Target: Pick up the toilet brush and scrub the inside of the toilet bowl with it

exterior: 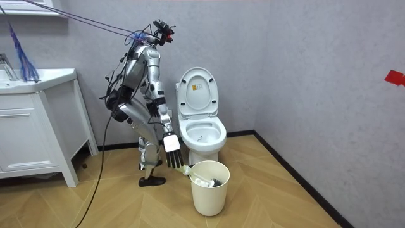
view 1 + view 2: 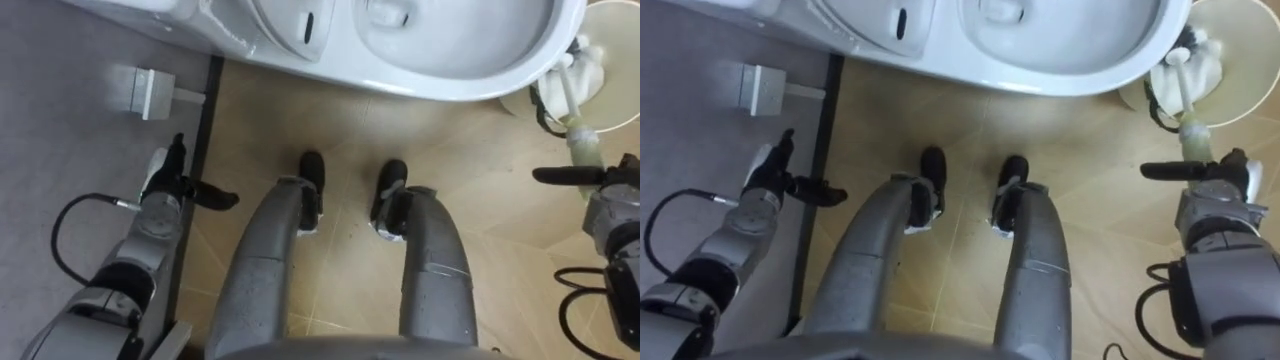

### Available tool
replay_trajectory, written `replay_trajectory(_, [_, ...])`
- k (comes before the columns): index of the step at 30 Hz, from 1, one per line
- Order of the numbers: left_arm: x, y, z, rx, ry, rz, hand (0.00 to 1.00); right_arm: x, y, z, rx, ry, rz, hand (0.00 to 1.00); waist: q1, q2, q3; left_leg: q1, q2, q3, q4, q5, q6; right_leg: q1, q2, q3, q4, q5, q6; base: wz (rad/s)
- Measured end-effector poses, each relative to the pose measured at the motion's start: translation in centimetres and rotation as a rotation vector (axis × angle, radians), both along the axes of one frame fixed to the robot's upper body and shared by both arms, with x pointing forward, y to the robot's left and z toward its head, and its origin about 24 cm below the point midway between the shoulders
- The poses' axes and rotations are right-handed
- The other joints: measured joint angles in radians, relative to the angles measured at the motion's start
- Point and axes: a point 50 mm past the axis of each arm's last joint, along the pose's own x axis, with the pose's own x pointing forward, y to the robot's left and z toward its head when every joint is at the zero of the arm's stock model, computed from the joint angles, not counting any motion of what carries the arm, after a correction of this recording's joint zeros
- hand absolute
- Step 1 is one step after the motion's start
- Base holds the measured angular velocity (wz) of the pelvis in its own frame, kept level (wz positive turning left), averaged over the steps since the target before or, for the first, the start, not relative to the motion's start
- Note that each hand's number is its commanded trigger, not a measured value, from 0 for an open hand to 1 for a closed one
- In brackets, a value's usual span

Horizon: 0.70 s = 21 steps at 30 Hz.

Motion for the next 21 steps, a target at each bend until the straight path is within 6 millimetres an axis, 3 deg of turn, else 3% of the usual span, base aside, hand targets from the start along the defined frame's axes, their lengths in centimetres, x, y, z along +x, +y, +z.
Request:
replay_trajectory(6, [0.6, 0.5, 0.7, -0.014, -0.043, 0.038, 0.00, 0.3, -1.3, 1.3, -0.032, -0.028, -0.017, 0.00, 0.006, 0.002, 0.0001, -0.074, 0.004, 0.004, 0.056, -0.007, -0.002, -0.079, -0.002, 0.008, 0.060, -0.009, -0.009, 0.00])
replay_trajectory(21, [1.0, 1.1, 1.3, -0.021, -0.058, 0.048, 0.00, 0.1, -1.2, 1.0, -0.026, 0.018, 0.049, 0.00, 0.003, 0.004, 0.0007, -0.127, 0.002, 0.005, 0.091, -0.019, -0.014, -0.138, -0.018, 0.001, 0.120, -0.038, -0.029, 0.03])
